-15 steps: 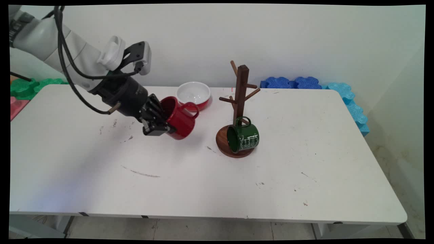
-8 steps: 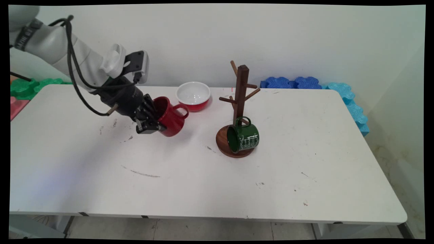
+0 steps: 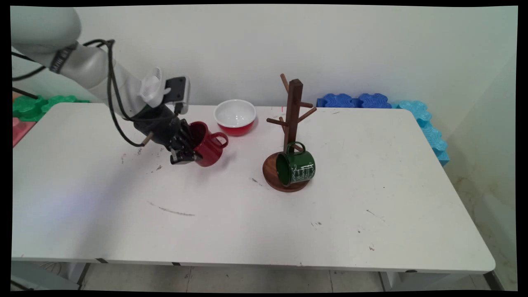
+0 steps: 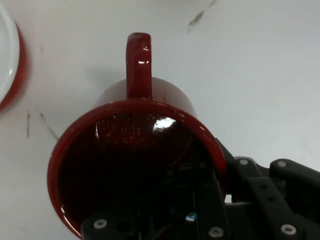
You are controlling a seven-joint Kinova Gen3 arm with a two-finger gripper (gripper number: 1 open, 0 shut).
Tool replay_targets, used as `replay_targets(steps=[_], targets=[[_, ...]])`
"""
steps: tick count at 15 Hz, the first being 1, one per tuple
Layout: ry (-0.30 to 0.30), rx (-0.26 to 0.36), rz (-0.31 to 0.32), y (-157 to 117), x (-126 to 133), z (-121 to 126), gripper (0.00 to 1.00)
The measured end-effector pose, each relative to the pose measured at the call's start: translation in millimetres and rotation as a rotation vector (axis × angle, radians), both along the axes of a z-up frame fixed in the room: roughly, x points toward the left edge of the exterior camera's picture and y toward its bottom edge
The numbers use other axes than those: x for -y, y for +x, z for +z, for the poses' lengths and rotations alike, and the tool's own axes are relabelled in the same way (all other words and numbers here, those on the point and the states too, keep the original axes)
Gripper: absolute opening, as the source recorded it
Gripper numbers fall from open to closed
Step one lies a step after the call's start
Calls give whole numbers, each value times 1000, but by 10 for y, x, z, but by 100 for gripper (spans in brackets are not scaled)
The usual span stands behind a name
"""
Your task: Place the picked object on the table
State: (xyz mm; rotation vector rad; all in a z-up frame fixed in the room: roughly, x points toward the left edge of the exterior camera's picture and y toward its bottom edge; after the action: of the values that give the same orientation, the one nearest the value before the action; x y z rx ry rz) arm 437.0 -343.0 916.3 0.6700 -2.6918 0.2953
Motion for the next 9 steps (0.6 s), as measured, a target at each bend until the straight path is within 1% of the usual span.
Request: replay_targets(steps=[4,9], targets=[[8,37,-15,-7,115,-214,0],[14,67,-32,-32,208,-391,0]])
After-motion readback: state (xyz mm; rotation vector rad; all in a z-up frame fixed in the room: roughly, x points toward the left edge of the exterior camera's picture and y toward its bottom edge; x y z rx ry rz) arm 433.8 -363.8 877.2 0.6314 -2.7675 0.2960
